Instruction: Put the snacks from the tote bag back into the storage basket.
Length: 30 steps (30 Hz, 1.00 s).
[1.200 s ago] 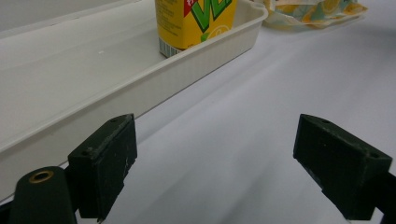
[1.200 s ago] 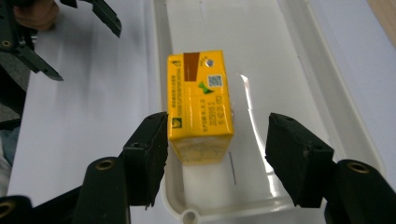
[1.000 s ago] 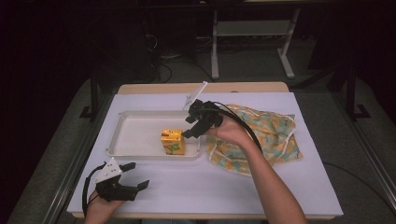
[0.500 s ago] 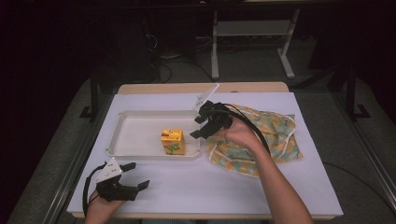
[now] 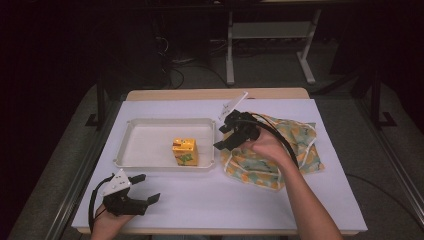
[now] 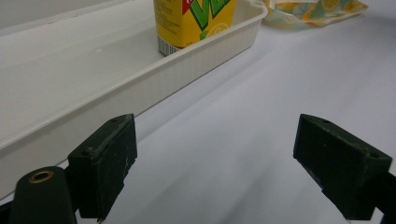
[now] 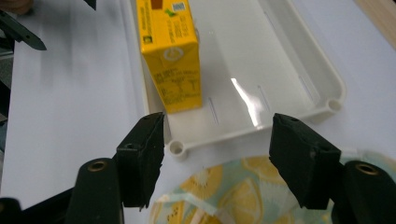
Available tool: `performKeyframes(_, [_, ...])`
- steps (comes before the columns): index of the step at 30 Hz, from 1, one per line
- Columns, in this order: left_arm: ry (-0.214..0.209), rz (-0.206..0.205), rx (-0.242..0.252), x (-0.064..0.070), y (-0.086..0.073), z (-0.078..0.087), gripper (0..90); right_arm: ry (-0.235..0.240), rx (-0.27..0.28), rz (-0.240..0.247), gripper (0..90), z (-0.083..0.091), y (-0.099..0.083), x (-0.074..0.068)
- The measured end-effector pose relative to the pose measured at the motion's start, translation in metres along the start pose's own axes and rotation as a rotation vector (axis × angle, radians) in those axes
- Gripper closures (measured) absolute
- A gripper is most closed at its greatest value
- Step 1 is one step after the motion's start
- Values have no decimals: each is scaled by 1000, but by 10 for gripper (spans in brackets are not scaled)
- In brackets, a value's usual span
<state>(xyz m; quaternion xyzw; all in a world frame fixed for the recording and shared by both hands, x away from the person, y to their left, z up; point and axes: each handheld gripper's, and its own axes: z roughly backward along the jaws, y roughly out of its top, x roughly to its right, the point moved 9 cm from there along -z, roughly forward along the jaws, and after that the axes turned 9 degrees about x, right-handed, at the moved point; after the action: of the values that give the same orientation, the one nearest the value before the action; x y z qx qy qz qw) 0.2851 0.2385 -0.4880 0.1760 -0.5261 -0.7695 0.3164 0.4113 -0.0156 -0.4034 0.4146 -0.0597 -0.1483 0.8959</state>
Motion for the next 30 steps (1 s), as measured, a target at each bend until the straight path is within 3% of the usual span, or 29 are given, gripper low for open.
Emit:
performKeyframes(9, [0, 2, 0, 0, 0, -1, 132, -11, 3, -54, 334, 15, -17, 5])
performKeyframes(30, [6, 9, -2, -1, 0, 0, 133, -41, 12, -100, 333, 39, -46, 7])
